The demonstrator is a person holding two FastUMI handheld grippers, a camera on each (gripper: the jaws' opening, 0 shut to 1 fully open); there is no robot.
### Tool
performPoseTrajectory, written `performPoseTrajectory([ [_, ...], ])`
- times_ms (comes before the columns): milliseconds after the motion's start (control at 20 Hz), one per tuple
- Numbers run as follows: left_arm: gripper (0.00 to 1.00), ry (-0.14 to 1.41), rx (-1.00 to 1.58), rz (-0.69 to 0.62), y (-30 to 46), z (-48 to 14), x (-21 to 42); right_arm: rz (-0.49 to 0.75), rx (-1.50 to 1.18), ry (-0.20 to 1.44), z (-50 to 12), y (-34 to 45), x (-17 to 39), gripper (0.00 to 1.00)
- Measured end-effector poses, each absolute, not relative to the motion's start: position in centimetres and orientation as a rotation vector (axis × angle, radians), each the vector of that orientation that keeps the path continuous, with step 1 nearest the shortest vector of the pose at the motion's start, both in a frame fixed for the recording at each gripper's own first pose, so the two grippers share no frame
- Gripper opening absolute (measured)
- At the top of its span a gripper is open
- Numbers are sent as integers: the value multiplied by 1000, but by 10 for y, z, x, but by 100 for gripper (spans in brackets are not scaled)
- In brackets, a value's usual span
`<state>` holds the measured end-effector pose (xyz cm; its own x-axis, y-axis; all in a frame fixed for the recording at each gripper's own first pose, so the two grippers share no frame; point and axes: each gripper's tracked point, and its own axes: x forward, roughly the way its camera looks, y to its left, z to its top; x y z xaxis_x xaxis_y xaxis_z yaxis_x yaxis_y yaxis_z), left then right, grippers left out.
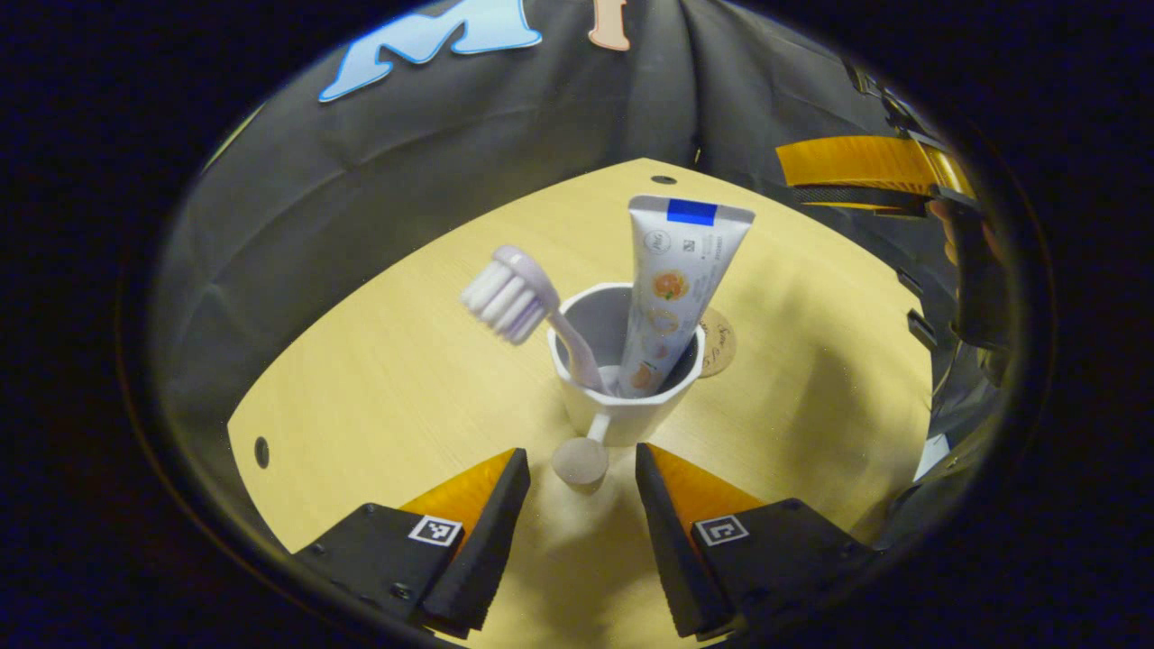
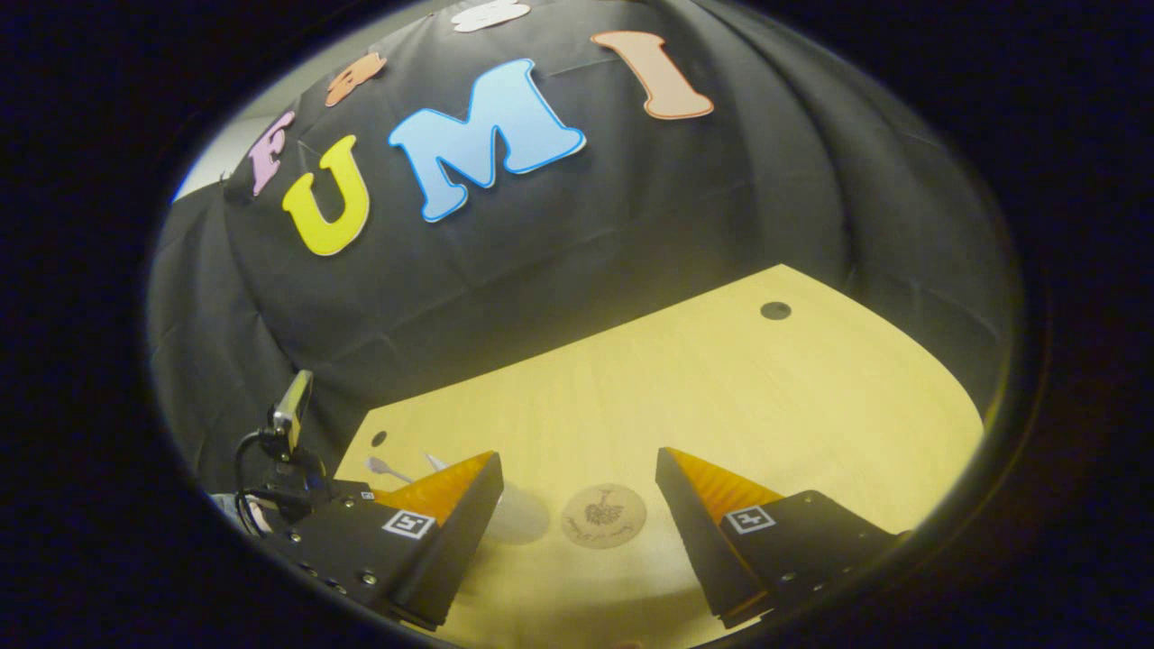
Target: Put the toothbrush and toothpaste on the desktop into the cup, then pick up the cup and place it on the coaster on the desktop.
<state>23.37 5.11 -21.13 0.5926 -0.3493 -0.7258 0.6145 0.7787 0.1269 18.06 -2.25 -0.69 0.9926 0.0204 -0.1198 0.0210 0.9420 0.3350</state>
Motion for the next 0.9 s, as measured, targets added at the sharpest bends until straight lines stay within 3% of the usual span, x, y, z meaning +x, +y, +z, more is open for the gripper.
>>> performPoseTrajectory([
  [350,81,819,465,-648,39,-227,241,-48,367,166,-33,-44,156,100],
  [400,78,829,467,-649,39,-229,241,-52,374,176,-37,-46,154,100],
  [500,55,836,466,-658,33,-230,243,-62,394,189,-45,-50,150,100],
  [550,71,840,467,-661,32,-231,244,-66,402,194,-48,-51,149,100],
  [750,34,859,471,-666,38,-228,245,-76,416,210,-57,-54,144,100],
  [900,28,841,442,-660,36,-223,246,-79,426,220,-61,-53,144,100],
])
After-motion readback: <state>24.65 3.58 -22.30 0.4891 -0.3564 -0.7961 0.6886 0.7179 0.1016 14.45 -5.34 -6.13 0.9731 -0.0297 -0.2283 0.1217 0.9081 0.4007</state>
